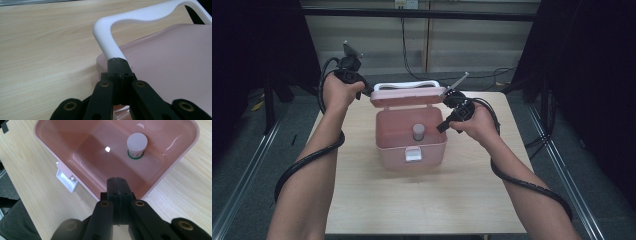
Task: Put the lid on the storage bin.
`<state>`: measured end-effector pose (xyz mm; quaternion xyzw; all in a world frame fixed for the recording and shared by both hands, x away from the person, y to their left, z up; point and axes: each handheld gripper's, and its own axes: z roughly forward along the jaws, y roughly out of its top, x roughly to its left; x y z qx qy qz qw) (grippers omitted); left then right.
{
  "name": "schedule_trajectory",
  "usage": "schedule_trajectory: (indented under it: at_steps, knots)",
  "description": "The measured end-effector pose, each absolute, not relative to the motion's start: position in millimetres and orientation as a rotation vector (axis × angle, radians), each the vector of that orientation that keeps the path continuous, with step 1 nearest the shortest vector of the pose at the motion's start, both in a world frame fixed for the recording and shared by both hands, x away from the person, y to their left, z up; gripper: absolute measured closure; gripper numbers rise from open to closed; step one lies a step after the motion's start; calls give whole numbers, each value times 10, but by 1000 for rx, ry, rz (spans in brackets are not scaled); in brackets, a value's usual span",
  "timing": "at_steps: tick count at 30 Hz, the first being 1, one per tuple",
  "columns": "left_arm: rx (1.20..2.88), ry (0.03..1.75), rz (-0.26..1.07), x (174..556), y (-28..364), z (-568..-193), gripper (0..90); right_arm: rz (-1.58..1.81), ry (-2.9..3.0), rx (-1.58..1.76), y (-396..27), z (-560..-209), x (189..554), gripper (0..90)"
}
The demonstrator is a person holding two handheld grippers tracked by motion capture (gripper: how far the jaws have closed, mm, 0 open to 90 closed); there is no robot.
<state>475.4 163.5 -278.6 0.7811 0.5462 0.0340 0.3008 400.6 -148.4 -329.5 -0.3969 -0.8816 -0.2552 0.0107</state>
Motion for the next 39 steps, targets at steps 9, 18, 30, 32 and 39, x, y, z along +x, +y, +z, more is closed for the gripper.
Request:
schedule_trajectory:
  at_steps: [9,18,30,32,39]
  knots:
    - [2094,1438,81,4712,1592,-2844,900,-821,-2749,-1260,-1524,-3295,3999,900]
    - [2096,1441,91,4678,1615,-2892,900,-851,-2736,-1260,-1552,-3325,3981,900]
    - [2050,1451,127,4579,1762,-2967,724,-890,-2754,-1245,-1572,-3407,3921,900]
    - [2053,1450,140,4560,1790,-2986,676,-889,-2754,-1246,-1571,-3421,3913,900]
    - [2026,1451,178,4485,1910,-3080,465,-881,-2756,-1240,-1574,-3467,3897,900]
